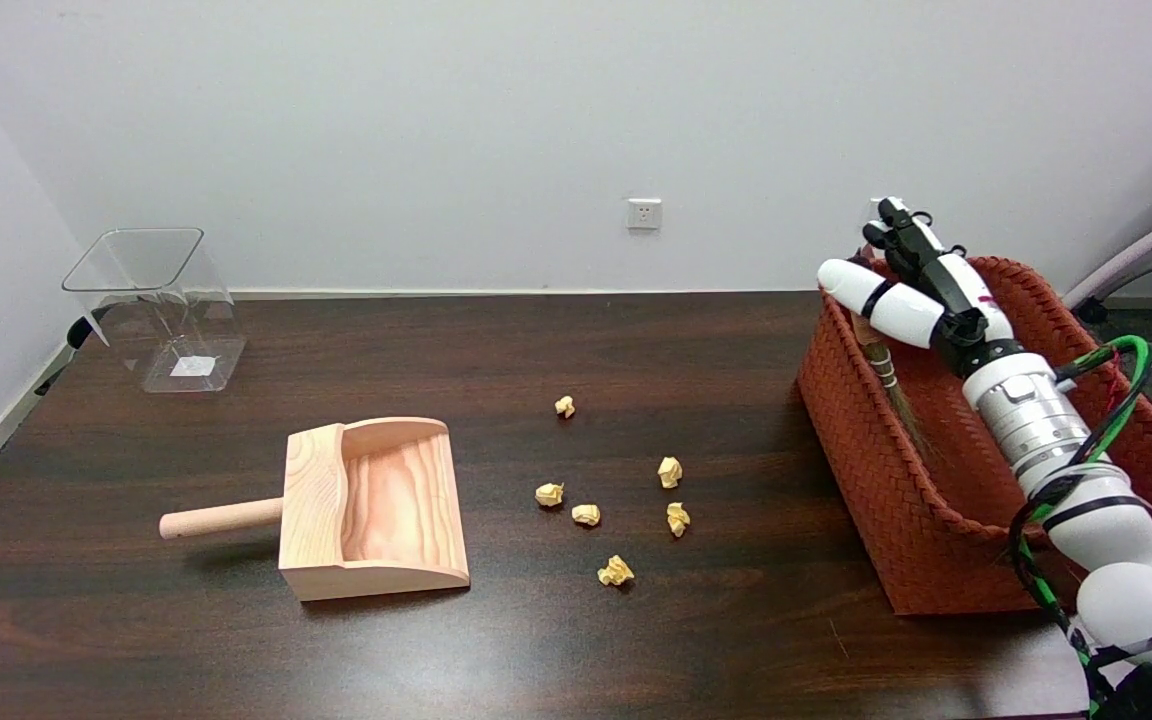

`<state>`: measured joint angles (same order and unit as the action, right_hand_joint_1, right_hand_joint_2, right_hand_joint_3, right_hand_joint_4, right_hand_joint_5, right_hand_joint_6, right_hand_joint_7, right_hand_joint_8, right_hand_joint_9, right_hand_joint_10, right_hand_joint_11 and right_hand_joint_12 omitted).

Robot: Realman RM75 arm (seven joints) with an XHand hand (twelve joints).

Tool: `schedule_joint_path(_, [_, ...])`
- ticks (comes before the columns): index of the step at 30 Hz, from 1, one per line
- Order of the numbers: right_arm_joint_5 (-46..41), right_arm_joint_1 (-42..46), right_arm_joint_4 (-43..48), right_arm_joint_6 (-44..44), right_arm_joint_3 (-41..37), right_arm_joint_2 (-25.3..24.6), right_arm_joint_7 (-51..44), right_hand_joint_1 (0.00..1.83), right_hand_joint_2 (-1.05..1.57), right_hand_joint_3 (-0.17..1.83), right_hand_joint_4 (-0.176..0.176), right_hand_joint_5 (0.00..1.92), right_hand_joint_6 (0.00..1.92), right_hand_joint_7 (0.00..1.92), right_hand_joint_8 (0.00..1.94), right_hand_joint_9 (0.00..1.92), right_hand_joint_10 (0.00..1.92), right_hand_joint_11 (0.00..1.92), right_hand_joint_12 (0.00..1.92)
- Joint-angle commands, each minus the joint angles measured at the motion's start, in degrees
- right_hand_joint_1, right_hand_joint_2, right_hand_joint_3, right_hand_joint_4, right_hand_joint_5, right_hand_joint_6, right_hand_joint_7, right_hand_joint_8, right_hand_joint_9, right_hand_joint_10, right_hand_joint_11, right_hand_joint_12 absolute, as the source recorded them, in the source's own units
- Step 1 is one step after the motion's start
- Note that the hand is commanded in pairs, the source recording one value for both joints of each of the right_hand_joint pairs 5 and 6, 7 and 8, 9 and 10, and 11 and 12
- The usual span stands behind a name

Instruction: Pick up the broom.

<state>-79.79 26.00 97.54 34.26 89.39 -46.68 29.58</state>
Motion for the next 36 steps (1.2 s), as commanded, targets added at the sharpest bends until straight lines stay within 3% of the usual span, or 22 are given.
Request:
schedule_joint_path(1, [-0.1,-1.2,0.3,-1.6,3.0,0.0,0.2,0.69,0.86,0.05,0.000,0.00,0.00,0.18,0.18,0.00,0.00,0.00,0.00])
schedule_joint_path(12, [-0.1,-2.7,0.4,-1.7,4.8,-0.5,0.2,0.70,0.87,0.01,0.000,0.00,0.00,0.23,0.23,0.00,0.00,0.00,0.00])
schedule_joint_path(23, [-0.1,-2.4,0.8,-2.4,4.5,-0.5,0.2,0.70,0.91,0.00,0.000,0.12,0.12,0.59,0.59,0.12,0.12,0.12,0.12])
schedule_joint_path(25, [-0.1,-2.3,0.8,-2.4,4.3,-0.6,0.2,0.70,0.92,0.00,0.000,0.18,0.18,0.75,0.75,0.18,0.18,0.18,0.18])
schedule_joint_path(31, [0.3,-1.9,0.8,-1.4,3.6,-0.8,-0.6,0.69,0.95,-0.02,0.000,0.56,0.56,1.33,1.33,0.56,0.56,0.56,0.56])
schedule_joint_path(36, [0.0,-0.7,1.4,-1.4,1.6,-1.6,-5.9,0.68,0.94,-0.10,0.000,0.96,0.96,1.44,1.44,0.96,0.96,0.96,0.96])
